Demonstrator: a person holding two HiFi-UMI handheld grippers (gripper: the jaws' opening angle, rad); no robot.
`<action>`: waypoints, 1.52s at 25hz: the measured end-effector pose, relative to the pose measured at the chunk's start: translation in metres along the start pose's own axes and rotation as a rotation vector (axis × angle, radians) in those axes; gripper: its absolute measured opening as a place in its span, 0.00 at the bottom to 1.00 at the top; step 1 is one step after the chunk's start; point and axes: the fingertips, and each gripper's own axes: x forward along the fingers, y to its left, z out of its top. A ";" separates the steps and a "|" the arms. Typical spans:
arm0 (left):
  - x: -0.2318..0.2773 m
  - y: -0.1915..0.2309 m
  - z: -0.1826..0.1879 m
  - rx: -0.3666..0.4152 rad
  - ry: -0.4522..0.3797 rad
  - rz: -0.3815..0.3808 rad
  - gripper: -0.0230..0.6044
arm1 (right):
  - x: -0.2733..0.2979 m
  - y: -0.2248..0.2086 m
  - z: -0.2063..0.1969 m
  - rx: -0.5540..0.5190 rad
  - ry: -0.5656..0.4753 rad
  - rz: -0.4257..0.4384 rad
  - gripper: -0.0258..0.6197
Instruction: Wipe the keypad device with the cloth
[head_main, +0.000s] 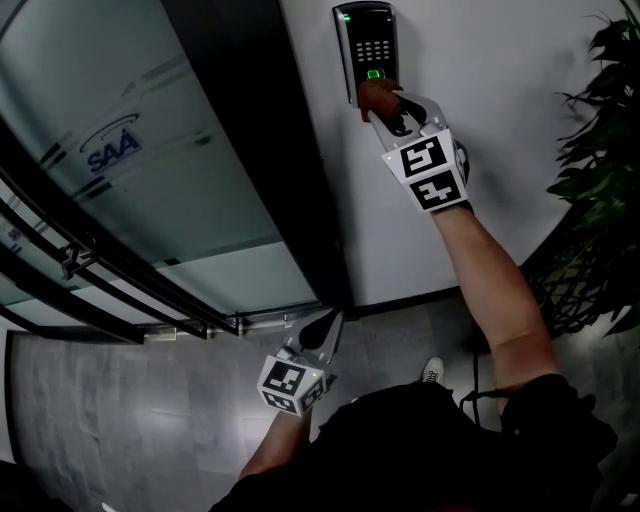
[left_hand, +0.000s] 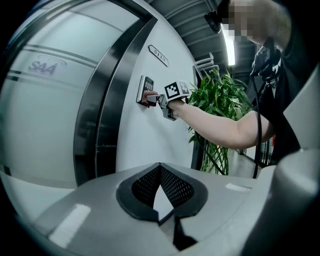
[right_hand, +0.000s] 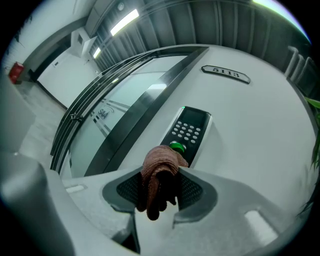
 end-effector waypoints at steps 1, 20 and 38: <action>0.000 0.000 0.000 0.000 0.000 0.000 0.06 | 0.000 0.001 -0.002 0.001 0.003 0.000 0.27; 0.001 -0.004 0.002 -0.001 -0.002 -0.010 0.06 | -0.004 0.017 -0.029 0.028 0.053 0.027 0.27; 0.002 0.001 0.004 -0.001 -0.007 -0.006 0.06 | -0.009 0.027 -0.047 0.077 0.098 0.072 0.27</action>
